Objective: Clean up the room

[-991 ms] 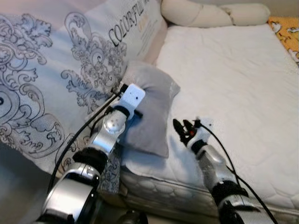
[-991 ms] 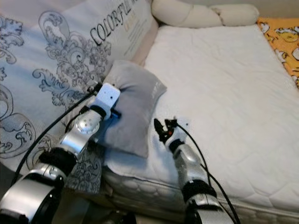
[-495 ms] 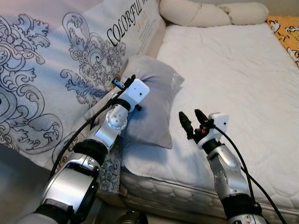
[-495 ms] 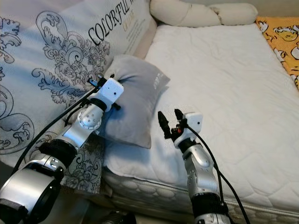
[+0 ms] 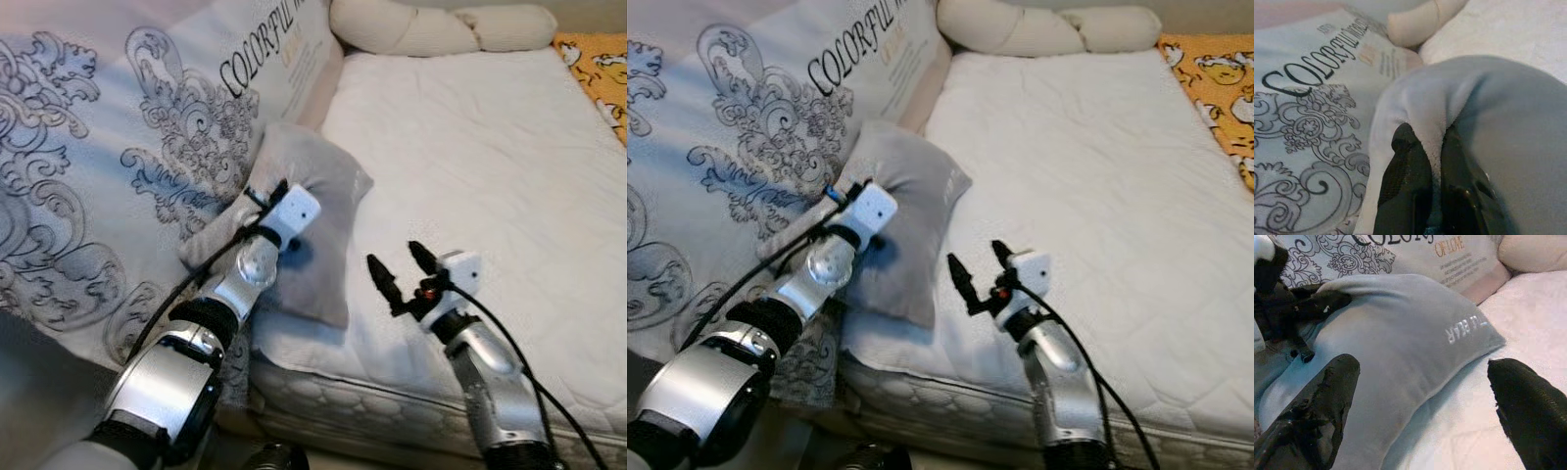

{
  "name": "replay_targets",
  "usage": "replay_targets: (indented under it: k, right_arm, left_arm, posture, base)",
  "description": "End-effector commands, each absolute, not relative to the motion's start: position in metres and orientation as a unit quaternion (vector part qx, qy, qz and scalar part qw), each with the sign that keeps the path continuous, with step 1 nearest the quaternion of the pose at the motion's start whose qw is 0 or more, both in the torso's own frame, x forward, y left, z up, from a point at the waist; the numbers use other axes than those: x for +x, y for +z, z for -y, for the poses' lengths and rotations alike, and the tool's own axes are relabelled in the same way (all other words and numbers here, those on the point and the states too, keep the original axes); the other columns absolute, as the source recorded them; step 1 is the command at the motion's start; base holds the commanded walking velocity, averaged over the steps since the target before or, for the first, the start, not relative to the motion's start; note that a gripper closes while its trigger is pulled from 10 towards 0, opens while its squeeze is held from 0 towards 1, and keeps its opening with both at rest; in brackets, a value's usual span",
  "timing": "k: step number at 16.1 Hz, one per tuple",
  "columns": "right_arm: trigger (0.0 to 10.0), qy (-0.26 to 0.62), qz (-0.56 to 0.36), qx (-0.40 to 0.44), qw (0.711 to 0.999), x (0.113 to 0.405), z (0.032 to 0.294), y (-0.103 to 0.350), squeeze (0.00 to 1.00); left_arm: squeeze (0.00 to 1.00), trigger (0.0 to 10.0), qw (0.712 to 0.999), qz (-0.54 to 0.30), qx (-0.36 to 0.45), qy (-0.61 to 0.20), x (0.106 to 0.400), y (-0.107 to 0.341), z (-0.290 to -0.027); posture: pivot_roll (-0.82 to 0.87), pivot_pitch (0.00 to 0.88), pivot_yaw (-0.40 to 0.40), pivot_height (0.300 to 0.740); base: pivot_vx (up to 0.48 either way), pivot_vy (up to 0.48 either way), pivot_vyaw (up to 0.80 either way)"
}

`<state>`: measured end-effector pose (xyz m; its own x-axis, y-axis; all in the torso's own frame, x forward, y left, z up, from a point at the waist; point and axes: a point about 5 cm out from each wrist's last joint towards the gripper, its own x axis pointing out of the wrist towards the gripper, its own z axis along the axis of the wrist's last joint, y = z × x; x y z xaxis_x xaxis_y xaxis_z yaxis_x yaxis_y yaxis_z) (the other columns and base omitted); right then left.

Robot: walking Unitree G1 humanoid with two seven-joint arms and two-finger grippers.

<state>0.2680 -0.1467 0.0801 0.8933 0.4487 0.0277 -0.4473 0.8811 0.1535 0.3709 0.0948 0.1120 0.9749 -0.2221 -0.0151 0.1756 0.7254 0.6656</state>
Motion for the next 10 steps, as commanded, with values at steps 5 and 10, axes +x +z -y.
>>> replay_targets:
  k: [5, 10]
  right_arm:
    - [10.0, 0.206, -0.005, 0.048, 0.977, 0.255, 0.154, 0.089, 1.00]
    - [10.0, 0.146, 0.028, 0.076, 0.986, 0.245, 0.162, 0.105, 1.00]
  left_arm:
    - [1.00, 10.0, 0.944, -0.014, 0.311, -0.113, 0.355, 0.083, -0.096]
    - [1.00, 10.0, 0.963, 0.140, 0.202, -0.109, 0.361, 0.135, -0.103]
  posture:
    - [-0.13, 0.000, 0.130, 0.740]
    - [-0.11, 0.000, 0.125, 0.740]
  base:
    - [0.000, 0.000, 0.00]
    - [0.000, 0.000, 0.00]
